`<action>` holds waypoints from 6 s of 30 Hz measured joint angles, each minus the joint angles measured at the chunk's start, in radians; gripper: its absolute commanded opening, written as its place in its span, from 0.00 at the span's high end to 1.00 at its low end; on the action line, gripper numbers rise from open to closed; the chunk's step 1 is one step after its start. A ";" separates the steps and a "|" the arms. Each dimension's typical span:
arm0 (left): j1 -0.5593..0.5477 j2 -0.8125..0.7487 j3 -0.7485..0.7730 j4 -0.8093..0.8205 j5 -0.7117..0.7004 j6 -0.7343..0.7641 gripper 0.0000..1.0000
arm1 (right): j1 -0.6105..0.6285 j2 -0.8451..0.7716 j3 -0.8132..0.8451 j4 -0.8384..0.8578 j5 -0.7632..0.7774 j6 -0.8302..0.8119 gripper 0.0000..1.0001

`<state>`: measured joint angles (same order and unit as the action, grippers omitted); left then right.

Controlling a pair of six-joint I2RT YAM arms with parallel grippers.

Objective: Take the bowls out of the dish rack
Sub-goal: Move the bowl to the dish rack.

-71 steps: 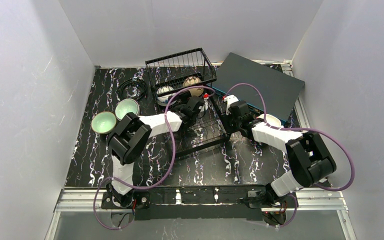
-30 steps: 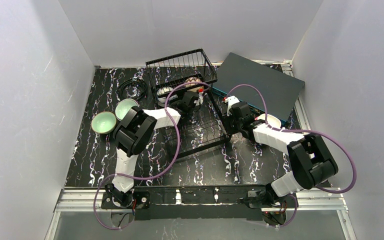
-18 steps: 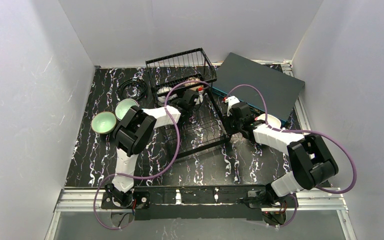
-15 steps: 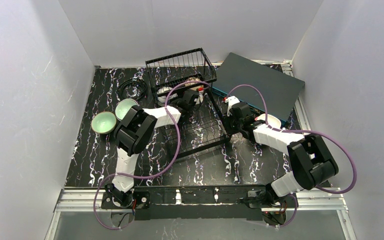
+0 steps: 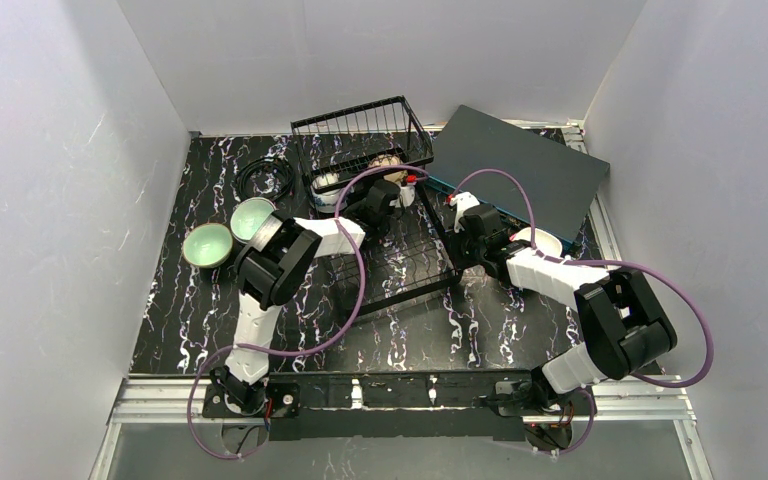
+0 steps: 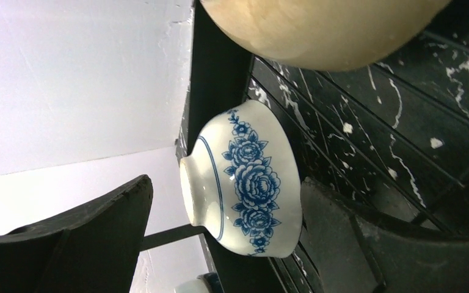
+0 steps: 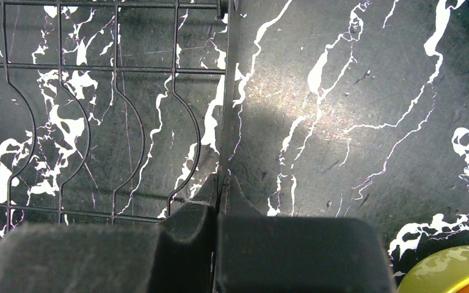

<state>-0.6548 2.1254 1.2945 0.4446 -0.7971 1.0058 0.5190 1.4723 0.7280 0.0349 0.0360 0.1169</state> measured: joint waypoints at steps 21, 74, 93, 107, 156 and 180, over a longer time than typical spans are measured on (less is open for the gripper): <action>-0.002 -0.006 0.018 -0.126 -0.023 -0.105 0.11 | -0.001 -0.002 -0.005 0.007 -0.004 0.000 0.99; 0.005 -0.072 0.031 -0.397 0.006 -0.274 0.24 | -0.002 -0.008 -0.017 0.022 -0.019 -0.001 0.99; 0.019 -0.062 0.029 -0.386 0.038 -0.272 0.35 | -0.002 -0.008 -0.018 0.027 -0.024 -0.001 0.99; 0.023 -0.058 0.026 -0.366 0.041 -0.248 0.27 | -0.002 -0.008 -0.018 0.028 -0.025 -0.001 0.99; 0.035 -0.053 -0.074 -0.037 -0.016 -0.042 0.25 | -0.003 -0.008 -0.019 0.031 -0.028 -0.001 0.99; 0.039 -0.053 -0.078 -0.053 -0.021 -0.043 0.21 | -0.005 -0.008 -0.019 0.031 -0.034 -0.002 0.99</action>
<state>-0.6163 2.0720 1.2163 0.3920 -0.8185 0.9627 0.5140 1.4647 0.7086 0.0658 0.0025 0.1154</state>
